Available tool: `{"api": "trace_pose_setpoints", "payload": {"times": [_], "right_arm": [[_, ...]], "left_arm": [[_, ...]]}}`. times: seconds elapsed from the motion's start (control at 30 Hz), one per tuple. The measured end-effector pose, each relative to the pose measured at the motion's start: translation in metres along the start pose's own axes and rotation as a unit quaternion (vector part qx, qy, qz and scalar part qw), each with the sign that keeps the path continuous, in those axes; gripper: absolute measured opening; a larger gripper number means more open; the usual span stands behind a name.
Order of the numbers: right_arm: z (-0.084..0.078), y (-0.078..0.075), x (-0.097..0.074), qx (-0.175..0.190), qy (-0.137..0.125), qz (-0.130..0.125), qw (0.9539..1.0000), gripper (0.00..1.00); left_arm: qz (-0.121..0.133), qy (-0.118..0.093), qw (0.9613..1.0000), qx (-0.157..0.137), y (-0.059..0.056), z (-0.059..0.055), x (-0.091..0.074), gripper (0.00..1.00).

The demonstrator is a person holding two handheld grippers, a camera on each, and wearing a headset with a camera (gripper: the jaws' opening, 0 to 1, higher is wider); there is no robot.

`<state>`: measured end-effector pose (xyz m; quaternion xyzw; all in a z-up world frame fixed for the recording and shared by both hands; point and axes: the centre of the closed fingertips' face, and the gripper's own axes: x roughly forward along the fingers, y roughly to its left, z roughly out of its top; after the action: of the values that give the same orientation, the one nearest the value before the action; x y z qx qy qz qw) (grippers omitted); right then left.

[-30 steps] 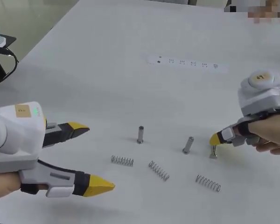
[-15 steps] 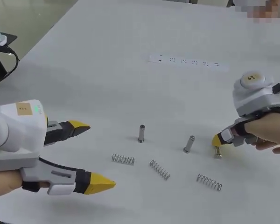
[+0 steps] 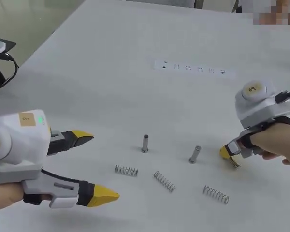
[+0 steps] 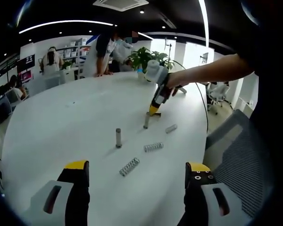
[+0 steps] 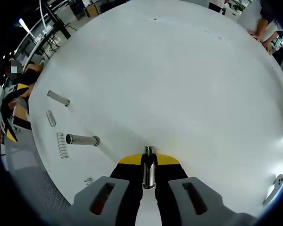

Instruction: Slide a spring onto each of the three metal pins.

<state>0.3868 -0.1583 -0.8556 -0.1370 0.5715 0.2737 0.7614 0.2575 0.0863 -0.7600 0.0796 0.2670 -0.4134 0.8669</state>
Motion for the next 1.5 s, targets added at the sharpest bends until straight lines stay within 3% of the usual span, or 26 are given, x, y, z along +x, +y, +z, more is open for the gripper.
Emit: {"api": "trace_pose_setpoints", "payload": {"times": [0.6, 1.0, 1.5], "right_arm": [[-0.001, 0.003, 0.000, -0.022, -0.019, 0.006, 0.9996, 0.04], [-0.006, 0.010, -0.012, -0.017, -0.032, 0.015, 0.9993, 0.04], [-0.002, 0.006, -0.019, -0.024, -0.057, 0.016, 0.9979, 0.04]], "left_arm": [[-0.002, 0.005, 1.0000, 0.003, -0.001, -0.002, -0.002, 0.79], [-0.004, 0.007, 0.9999, 0.006, -0.002, -0.001, 0.000, 0.79], [-0.005, 0.007, 0.9999, 0.011, -0.003, 0.003, 0.003, 0.78]]}}
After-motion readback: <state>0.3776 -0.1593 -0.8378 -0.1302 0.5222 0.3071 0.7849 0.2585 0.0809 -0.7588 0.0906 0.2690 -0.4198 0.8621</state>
